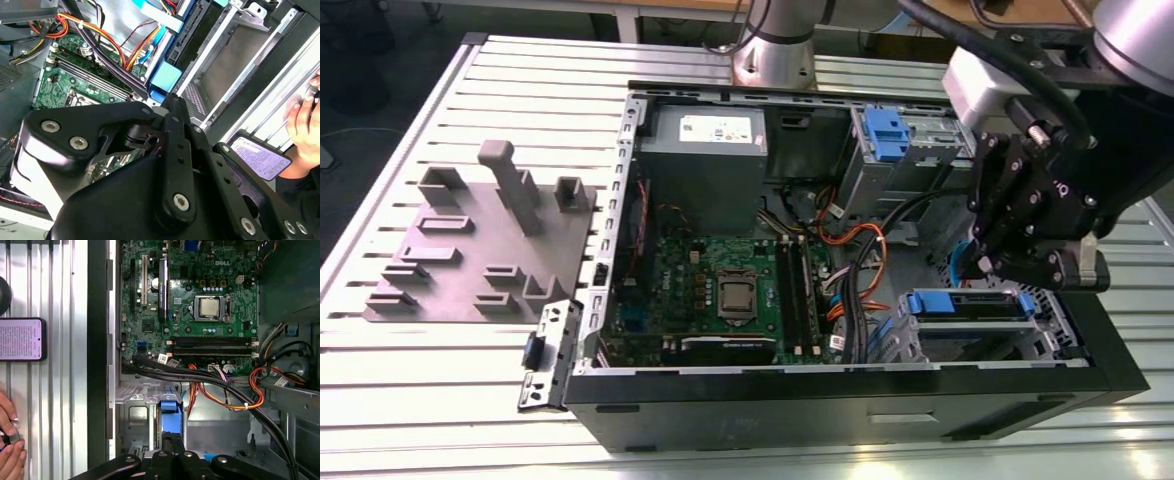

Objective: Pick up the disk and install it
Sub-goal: 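Insert the disk into the insertion slot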

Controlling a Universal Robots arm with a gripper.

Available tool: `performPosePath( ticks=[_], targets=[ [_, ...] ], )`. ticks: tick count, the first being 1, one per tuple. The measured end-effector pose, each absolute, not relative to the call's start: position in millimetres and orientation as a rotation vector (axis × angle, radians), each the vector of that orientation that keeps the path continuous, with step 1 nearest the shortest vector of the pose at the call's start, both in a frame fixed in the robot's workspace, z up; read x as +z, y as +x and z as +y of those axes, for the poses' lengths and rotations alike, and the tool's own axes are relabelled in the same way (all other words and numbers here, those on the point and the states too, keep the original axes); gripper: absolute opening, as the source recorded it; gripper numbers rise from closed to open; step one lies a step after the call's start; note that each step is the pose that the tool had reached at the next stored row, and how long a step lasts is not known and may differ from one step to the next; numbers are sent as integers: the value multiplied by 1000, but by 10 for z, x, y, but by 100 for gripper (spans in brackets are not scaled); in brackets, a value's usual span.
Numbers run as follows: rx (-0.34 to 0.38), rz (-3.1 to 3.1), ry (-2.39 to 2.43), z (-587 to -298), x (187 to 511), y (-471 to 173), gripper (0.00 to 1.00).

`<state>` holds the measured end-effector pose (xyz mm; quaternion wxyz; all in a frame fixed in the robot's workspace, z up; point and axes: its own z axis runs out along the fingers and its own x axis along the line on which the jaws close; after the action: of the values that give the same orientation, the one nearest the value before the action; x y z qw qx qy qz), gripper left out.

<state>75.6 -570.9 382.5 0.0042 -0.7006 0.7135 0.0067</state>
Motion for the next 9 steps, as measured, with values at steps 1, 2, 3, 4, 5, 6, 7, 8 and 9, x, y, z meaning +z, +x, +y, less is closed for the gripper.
performPosePath(
  ticks=[1, 2, 3, 4, 5, 6, 7, 8, 9],
  targets=[
    [21, 2236, -2195, -5709, 3814, 756, 11],
    [21, 2236, -2195, -5709, 3802, 756, 11],
    [21, 2236, -2195, -5709, 3789, 756, 11],
    [21, 2236, -2195, -5709, 3777, 756, 11],
    [21, 2236, -2195, -5709, 3766, 756, 11],
    [21, 2236, -2195, -5709, 3757, 756, 11],
    [21, 2236, -2195, -5709, 3754, 756, 11],
    [21, 2236, -2195, -5709, 3753, 756, 11],
    [21, 2236, -2195, -5709, 3746, 756, 11]
  ],
)
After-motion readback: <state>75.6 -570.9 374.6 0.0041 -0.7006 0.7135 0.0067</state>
